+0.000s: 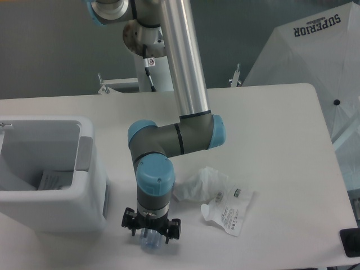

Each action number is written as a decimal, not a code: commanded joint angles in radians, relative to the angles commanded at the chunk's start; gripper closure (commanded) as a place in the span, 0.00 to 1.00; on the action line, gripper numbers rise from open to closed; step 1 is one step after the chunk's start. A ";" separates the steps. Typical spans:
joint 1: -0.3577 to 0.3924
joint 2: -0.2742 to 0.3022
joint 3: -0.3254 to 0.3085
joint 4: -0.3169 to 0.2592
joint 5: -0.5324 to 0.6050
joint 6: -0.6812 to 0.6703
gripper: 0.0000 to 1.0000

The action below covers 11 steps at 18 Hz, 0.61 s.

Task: Place the trash in the trash can
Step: 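Close the gripper around the bottle's cap end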

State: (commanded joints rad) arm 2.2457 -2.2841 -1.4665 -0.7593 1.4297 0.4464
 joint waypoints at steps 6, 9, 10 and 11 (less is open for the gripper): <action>0.000 -0.002 -0.002 0.000 0.009 -0.009 0.00; 0.000 -0.002 -0.002 0.000 0.011 -0.009 0.03; 0.000 -0.002 -0.003 0.000 0.014 -0.009 0.04; 0.000 -0.002 -0.002 0.000 0.015 -0.009 0.04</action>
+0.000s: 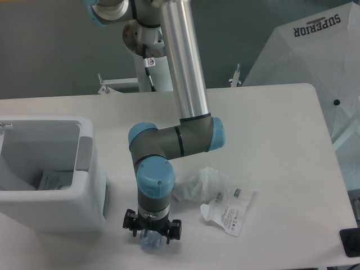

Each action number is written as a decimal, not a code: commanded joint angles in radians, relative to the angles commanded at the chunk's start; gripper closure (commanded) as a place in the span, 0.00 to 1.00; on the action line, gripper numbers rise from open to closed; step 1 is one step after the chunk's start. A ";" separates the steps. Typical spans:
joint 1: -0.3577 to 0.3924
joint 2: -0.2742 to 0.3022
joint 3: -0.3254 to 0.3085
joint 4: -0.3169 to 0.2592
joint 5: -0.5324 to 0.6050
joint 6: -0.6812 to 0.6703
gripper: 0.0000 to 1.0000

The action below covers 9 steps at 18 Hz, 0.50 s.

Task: Place the trash in the trash can
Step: 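Close the gripper around the bottle's cap end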

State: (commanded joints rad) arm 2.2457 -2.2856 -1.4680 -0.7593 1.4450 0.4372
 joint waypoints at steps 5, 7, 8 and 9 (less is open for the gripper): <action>0.000 -0.003 0.000 0.000 0.006 0.002 0.04; 0.000 -0.003 0.000 0.000 0.006 0.002 0.04; 0.000 -0.003 0.000 0.000 0.006 0.002 0.04; 0.000 -0.003 0.000 0.000 0.006 0.002 0.04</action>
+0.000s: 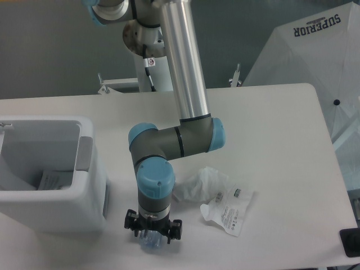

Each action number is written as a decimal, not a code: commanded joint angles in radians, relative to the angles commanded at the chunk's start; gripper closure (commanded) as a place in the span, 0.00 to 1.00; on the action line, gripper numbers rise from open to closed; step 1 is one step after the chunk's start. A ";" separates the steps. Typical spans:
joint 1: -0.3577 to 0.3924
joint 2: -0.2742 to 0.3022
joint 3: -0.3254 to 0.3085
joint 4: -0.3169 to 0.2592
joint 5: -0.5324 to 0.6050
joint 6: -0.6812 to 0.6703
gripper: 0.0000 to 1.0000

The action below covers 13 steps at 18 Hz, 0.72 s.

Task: Place the trash in the trash can
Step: 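Close the gripper around the bottle's cap end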

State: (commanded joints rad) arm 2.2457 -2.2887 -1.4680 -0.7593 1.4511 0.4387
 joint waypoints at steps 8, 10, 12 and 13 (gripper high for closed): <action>-0.008 -0.003 0.005 0.000 0.026 -0.002 0.17; -0.008 -0.002 0.005 0.000 0.026 -0.002 0.18; -0.008 0.000 0.005 0.000 0.026 -0.003 0.19; -0.008 0.000 0.005 0.000 0.026 -0.003 0.23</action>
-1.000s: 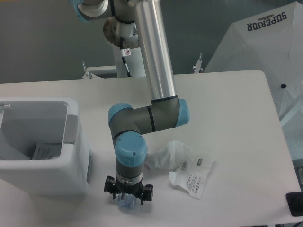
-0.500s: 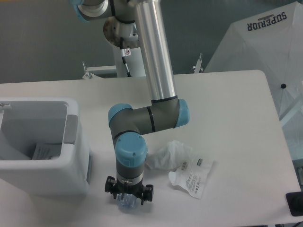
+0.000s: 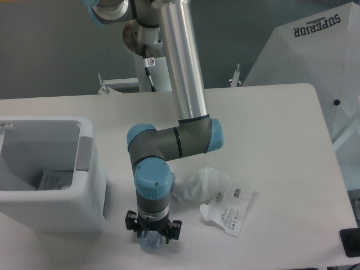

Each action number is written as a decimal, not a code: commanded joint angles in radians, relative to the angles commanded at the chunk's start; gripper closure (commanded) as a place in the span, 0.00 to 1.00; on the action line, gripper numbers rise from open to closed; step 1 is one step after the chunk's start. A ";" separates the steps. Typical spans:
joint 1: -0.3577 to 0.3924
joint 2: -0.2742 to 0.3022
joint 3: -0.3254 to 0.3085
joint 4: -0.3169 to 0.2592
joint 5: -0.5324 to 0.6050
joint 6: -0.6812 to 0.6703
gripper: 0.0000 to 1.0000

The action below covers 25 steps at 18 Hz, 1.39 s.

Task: Place the trash in the trash can
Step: 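Close the gripper around the bottle's cap end, then lift the bottle and carry it over the white trash bin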

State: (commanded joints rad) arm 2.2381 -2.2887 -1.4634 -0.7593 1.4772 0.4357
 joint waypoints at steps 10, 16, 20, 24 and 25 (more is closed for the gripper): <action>-0.002 0.003 0.000 0.000 0.000 -0.006 0.34; 0.000 0.017 0.015 0.000 -0.002 -0.009 0.34; 0.011 0.066 0.015 0.000 -0.006 0.000 0.34; 0.014 0.086 0.021 0.000 -0.006 0.000 0.37; 0.018 0.092 0.021 0.000 -0.008 0.000 0.37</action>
State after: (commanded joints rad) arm 2.2564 -2.1967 -1.4419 -0.7593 1.4696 0.4357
